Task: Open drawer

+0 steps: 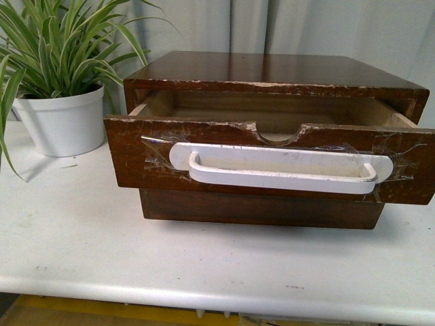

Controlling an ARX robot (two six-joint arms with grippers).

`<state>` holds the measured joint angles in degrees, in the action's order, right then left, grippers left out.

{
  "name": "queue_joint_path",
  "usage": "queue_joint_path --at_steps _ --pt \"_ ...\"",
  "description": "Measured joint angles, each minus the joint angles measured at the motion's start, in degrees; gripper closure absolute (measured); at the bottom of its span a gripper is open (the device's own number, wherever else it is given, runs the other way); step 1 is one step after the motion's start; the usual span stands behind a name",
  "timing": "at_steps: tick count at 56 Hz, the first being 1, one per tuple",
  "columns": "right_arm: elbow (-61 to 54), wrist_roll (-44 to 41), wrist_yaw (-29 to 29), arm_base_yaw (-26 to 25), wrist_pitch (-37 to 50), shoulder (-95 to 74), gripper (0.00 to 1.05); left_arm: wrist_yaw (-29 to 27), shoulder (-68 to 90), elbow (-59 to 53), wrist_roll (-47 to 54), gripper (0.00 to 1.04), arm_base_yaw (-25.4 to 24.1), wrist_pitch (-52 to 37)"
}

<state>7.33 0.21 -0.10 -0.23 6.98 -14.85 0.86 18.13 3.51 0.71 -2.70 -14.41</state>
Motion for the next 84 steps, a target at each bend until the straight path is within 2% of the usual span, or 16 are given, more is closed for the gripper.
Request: queue_joint_path --at_steps 3,9,14,21,31,34,37,54,56,62,84 --pt "-0.9 0.0 0.0 0.0 0.0 1.0 0.86 -0.3 -1.4 -0.5 -0.1 0.83 2.2 0.7" --pt "-2.0 0.0 0.0 0.0 0.0 2.4 1.04 -0.8 -2.9 -0.9 -0.2 1.01 2.6 1.7" --pt "-2.7 -0.2 0.0 0.0 -0.1 3.4 1.03 -0.9 -4.2 -1.4 -0.6 1.01 2.6 2.6" --pt "-3.6 -0.2 0.0 0.0 -7.1 10.0 1.03 -0.9 -5.9 -3.0 -0.6 1.01 2.6 2.5" --pt "-4.2 -0.2 0.0 0.1 -7.3 12.0 1.03 -0.9 -8.8 -3.0 -0.6 1.01 2.6 4.8" --pt "-4.5 -0.2 0.0 0.1 -7.3 12.2 1.03 -0.8 -13.5 -2.9 -0.6 1.01 2.6 11.4" --pt "-4.7 -0.2 0.0 0.1 -7.3 12.5 1.03 -0.9 -16.5 -2.9 -0.7 1.01 2.6 13.8" --pt "-6.9 -0.2 0.0 0.1 -7.1 14.6 1.03 -0.9 -17.9 -2.9 -0.7 1.01 2.6 14.3" --pt "-6.9 -0.3 0.0 0.1 -7.1 14.6 1.01 -0.9 -17.9 -2.9 -0.8 0.95 2.6 14.3" --pt "-6.9 -0.3 0.0 0.1 -7.1 14.6 0.78 -0.9 -17.9 -2.9 -0.8 0.72 2.6 14.3" --pt "-6.9 -0.3 0.0 0.1 -7.1 14.6 0.12 -0.9 -17.9 -2.9 -0.8 0.06 2.6 14.3"
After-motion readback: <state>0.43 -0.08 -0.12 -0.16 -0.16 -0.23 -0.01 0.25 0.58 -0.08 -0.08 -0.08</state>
